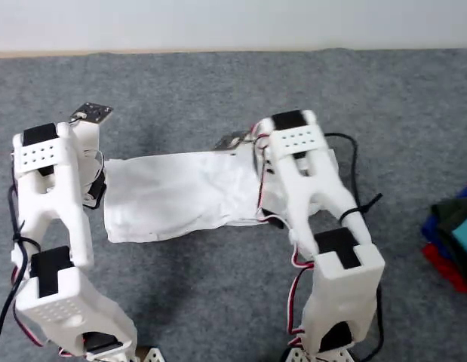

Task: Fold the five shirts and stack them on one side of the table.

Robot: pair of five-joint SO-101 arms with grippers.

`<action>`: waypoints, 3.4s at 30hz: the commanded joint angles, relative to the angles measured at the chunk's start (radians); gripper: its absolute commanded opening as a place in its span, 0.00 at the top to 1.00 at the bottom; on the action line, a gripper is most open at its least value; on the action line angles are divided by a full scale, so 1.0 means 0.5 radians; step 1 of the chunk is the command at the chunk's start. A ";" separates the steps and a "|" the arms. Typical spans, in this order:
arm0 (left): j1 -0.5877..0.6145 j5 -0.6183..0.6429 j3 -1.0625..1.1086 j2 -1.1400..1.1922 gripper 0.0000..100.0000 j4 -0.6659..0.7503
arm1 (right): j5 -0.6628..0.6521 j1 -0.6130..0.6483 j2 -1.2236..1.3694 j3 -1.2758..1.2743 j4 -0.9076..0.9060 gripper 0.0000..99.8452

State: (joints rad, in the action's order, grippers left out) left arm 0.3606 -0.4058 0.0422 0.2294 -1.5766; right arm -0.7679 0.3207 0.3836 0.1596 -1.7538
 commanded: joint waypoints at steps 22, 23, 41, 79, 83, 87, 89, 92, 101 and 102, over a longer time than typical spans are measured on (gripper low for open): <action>-0.006 0.000 -0.008 -0.135 1.00 0.025 | 0.006 0.210 0.781 1.316 0.210 0.95; -0.003 0.000 -0.008 -0.135 1.00 0.025 | 0.006 0.210 0.848 1.396 0.198 0.95; 0.000 0.000 -0.008 -0.135 1.00 0.015 | 0.021 0.183 1.106 2.529 -0.094 0.90; -0.009 0.000 -0.008 -0.135 1.00 0.031 | 0.021 -0.624 0.858 1.074 -0.063 0.95; -0.009 0.000 -0.008 -0.135 1.00 0.031 | 0.021 -0.471 0.649 1.074 -0.063 0.95; -0.012 0.000 -0.008 -0.135 1.00 0.031 | 0.021 -0.305 0.535 1.071 -0.057 0.94; -0.012 0.000 -0.008 -0.135 1.00 0.031 | 0.021 -0.235 0.526 1.071 -0.054 0.94; -0.012 0.000 -0.008 -0.135 1.00 0.031 | 0.021 -0.173 0.557 1.071 -0.014 0.94; -0.009 0.000 -0.008 -0.135 1.00 0.018 | 0.015 -0.235 0.882 1.074 0.299 0.94; -0.009 0.000 -0.008 -0.135 1.00 0.018 | 0.015 -0.229 0.873 1.074 0.305 0.94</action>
State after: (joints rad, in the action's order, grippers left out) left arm 0.3606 -0.4058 0.0422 0.2294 -1.5766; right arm -0.7633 0.2133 0.8378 0.6889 -1.6280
